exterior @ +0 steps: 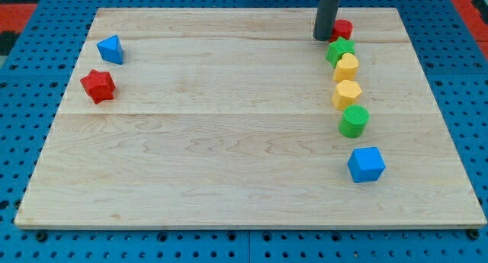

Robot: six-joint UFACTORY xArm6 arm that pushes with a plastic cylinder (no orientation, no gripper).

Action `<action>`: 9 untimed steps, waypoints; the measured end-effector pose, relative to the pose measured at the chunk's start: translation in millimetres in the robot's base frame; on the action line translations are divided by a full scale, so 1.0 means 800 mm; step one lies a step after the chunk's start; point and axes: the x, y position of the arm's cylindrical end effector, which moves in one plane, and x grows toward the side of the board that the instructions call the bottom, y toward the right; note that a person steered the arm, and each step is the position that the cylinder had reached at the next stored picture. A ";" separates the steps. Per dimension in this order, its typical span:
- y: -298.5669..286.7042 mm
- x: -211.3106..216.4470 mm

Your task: Move the triangle above the red circle

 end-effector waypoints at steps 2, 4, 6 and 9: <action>-0.118 0.060; -0.333 0.088; -0.487 0.052; -0.518 0.003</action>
